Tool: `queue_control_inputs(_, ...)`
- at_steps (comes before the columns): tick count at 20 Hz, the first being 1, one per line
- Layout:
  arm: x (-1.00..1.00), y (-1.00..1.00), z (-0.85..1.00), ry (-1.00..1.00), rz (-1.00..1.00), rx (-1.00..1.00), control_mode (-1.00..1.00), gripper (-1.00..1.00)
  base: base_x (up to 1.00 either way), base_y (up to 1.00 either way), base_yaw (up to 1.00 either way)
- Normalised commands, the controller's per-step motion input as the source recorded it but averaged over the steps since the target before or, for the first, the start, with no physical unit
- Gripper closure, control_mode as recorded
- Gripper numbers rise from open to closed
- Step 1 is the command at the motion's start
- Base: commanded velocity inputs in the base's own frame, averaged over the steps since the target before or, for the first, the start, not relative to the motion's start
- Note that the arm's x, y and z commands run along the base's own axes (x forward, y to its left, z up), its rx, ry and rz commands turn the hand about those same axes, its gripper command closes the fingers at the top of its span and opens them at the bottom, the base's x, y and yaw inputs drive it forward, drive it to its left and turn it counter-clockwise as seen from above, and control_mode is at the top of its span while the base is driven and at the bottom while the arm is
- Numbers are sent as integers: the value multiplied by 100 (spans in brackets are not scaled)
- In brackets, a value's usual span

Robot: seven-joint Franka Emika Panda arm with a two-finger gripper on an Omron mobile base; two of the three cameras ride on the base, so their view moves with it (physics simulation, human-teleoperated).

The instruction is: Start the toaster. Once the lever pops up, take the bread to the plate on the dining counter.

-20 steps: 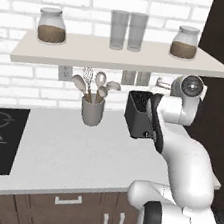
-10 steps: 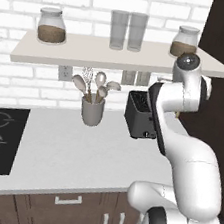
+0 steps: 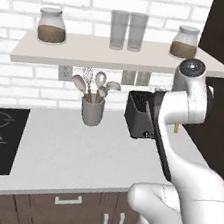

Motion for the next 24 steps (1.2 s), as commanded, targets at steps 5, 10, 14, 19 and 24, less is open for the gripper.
queue_control_inputs(5, -64, 54, -13, 0, 17, 0, -100, 100, 0, 0, 0)
queue_control_inputs(10, -67, 15, -1, 0, 13, 6, -100, 100, 0, 0, 0)
queue_control_inputs(14, -54, 1, -6, 0, 15, 2, -100, 100, 0, 0, 0)
queue_control_inputs(19, -25, 0, -11, 1, 9, 0, -100, 100, 0, 0, 0)
queue_control_inputs(24, 0, 0, 0, 0, 0, 0, -100, 100, 0, 0, 0)
